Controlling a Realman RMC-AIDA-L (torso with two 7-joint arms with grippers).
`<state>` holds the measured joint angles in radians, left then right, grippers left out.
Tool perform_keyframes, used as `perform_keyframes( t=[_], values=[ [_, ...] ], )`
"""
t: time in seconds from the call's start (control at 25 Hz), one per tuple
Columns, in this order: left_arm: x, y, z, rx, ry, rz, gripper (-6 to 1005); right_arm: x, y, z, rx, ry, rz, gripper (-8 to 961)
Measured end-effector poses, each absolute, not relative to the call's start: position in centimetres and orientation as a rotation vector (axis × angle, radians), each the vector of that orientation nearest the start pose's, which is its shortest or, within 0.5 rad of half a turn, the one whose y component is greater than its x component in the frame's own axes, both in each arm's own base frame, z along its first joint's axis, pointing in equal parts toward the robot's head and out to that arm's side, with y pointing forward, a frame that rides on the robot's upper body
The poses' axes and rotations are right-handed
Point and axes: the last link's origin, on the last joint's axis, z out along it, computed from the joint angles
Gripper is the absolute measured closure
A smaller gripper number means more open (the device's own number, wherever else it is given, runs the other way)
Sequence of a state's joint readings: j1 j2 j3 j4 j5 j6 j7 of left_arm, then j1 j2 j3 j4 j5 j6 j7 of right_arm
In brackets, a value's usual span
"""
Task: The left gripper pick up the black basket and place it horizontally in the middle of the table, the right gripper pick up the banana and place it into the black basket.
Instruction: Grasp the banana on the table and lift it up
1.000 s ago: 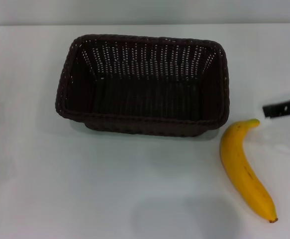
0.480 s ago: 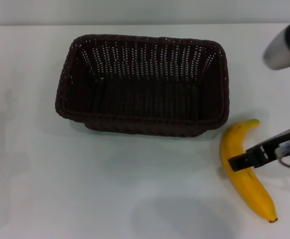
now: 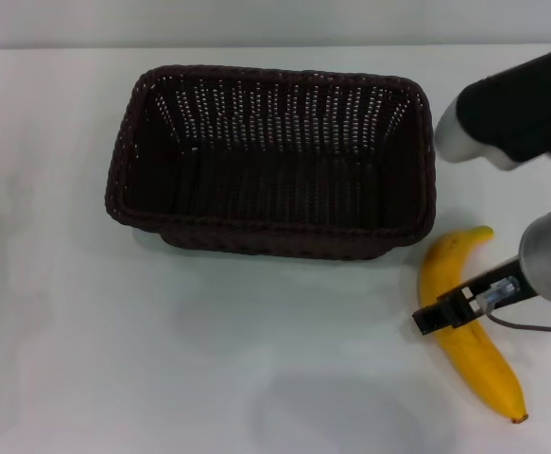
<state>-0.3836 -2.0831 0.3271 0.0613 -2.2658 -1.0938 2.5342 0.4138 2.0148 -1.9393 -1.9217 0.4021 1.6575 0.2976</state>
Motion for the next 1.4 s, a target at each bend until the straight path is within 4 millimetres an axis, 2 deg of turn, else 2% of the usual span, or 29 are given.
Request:
perform_keyframes(
  t=[0.28, 0.92, 1.12, 1.4],
  values=[
    [-40.7, 30.0, 3.7, -1.188, -0.963, -0.799, 215, 14.1, 27.9, -3.2, -2.223, 1.176, -0.581, 132],
    [-40.8, 30.2, 4.4, -1.151, -0.95, -0.805, 215, 15.0, 28.8, -4.4, -2.213, 1.208, -0.584, 143],
    [-40.8, 30.3, 4.5, -1.151, -0.948, -0.806, 217, 15.4, 29.1, -4.5, -2.207, 1.207, -0.603, 280],
    [-40.8, 30.2, 4.6, -1.15, -0.947, -0.804, 221, 15.5, 29.0, -4.7, -2.231, 1.159, -0.645, 298]
  ],
)
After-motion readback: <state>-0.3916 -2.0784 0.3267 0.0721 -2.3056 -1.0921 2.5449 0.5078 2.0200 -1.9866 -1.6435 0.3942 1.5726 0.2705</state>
